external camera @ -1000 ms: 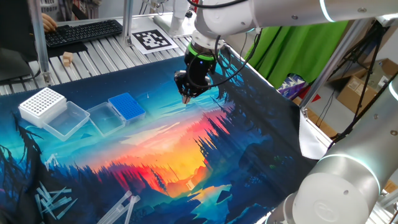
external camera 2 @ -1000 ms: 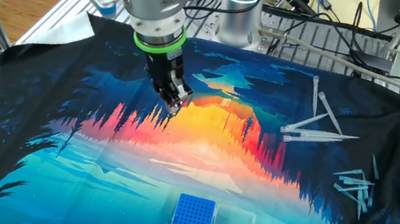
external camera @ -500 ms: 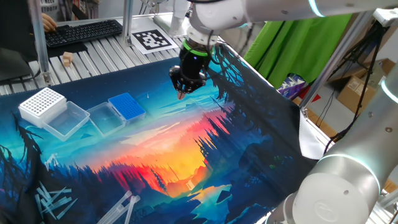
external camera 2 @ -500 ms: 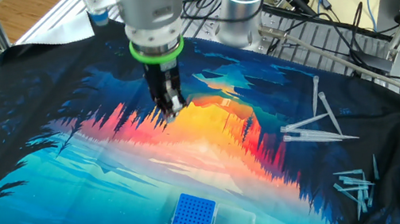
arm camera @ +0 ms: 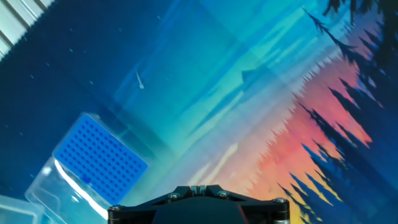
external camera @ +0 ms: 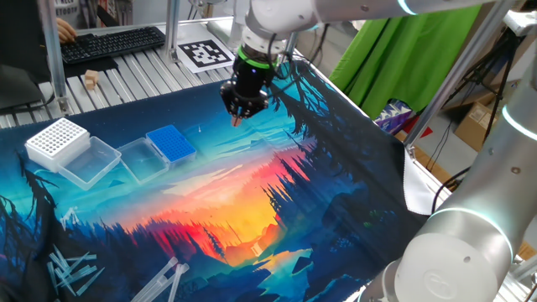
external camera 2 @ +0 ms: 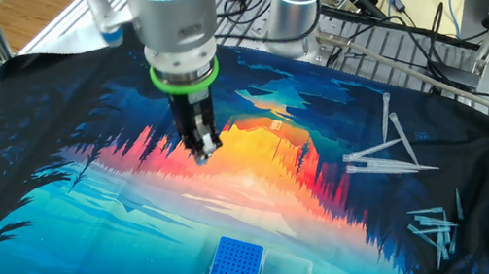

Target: Insert a small pipette tip into the holder for small pipette tips

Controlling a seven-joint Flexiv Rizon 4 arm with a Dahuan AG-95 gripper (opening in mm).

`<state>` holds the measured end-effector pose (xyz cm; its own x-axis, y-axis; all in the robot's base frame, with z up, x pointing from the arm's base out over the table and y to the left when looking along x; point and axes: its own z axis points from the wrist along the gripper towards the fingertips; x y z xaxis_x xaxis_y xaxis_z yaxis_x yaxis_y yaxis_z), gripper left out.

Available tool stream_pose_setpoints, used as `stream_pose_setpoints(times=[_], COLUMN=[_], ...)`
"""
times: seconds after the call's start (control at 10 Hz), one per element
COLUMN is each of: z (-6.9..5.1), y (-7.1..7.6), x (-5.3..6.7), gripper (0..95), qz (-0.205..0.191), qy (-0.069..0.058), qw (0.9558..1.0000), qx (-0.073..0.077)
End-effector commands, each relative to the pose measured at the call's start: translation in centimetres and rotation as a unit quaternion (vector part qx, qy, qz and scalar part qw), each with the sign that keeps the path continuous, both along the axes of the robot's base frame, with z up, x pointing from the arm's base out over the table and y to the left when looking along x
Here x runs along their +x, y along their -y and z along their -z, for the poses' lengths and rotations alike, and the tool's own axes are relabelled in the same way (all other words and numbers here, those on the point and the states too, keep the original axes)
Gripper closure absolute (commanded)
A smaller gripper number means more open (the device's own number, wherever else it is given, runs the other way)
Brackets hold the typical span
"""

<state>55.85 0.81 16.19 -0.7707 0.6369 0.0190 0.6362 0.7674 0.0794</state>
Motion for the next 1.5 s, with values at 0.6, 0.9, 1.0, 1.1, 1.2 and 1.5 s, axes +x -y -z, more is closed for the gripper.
stream_pose_setpoints(times=[0.6, 0.9, 1.0, 1.1, 1.2, 1.5], z=[0.9, 1.0, 0.9, 0.7, 0.5, 0.2], y=[0.2, 0.4, 0.4, 0.5, 0.5, 0.4], x=[3.7, 4.7, 5.1, 5.6, 5.8, 6.3], gripper=[95.0, 95.0, 95.0, 95.0, 95.0, 95.0], qz=[0.005, 0.008, 0.008, 0.009, 0.010, 0.004], qy=[0.001, 0.001, 0.001, 0.001, 0.001, 0.000], qw=[1.0000, 1.0000, 1.0000, 1.0000, 1.0000, 1.0000], qx=[0.000, 0.001, 0.002, 0.001, 0.001, 0.001])
